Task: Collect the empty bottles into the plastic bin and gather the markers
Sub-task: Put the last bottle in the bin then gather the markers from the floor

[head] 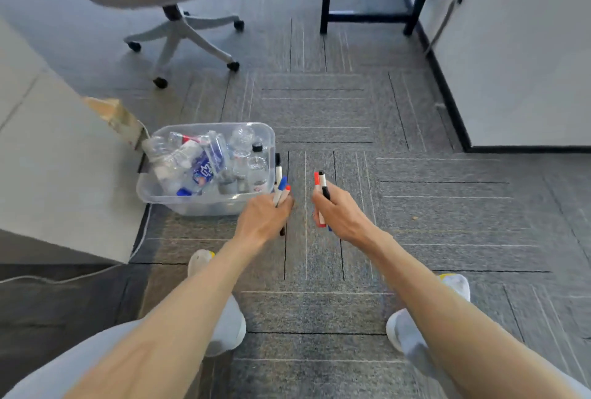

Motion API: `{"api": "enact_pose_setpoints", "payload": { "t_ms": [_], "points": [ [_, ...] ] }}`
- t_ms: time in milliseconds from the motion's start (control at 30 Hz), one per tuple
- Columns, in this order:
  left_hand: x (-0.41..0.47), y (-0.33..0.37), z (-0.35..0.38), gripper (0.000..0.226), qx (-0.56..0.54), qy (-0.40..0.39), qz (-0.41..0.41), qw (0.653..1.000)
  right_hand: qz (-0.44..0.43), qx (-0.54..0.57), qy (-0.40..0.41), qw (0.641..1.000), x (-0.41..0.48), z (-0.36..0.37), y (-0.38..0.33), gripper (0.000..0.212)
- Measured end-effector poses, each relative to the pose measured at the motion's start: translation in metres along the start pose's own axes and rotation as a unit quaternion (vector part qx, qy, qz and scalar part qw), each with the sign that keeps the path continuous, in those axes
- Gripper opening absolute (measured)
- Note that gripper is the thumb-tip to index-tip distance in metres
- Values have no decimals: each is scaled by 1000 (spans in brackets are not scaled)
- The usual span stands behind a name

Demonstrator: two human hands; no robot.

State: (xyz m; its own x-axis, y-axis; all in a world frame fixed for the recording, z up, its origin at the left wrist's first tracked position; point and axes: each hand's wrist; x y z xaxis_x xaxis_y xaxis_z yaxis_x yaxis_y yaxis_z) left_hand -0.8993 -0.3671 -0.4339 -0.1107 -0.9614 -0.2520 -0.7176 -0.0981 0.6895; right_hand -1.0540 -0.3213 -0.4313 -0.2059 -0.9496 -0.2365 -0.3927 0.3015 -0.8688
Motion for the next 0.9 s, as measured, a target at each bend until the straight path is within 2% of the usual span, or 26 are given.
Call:
{"api": "enact_pose_setpoints", "payload": {
  "t_ms": [200,433,567,700,900],
  "points": [
    [-11,33,-94,40,-16,60,6,998,-79,-28,-4,996,-17,5,-106,21],
    [43,26,-140,39,-51,91,19,994,-94,-19,-46,994,59,35,-142,20],
    [50,45,-186,42,-118,107,-36,987,-102,-15,-71,992,78,35,-190,20],
    [16,102,-290,44,-120,126,-51,983,-140,-82,-126,979,58,24,-305,24],
    [-47,151,-504,42,-150,232,-83,957,-192,-30,-218,957,2,69,-530,26]
  ]
}}
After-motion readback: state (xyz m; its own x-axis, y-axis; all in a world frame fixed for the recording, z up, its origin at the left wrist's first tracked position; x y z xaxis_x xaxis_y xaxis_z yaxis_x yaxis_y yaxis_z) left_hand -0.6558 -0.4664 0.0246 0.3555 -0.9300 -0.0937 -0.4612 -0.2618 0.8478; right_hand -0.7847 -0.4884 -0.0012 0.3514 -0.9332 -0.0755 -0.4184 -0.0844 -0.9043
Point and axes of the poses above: each hand's wrist, its own x-axis towards the middle knuckle, its own z-axis out of the palm, y = z × x, and after that the axes turned 7 degrees about y, right-handed
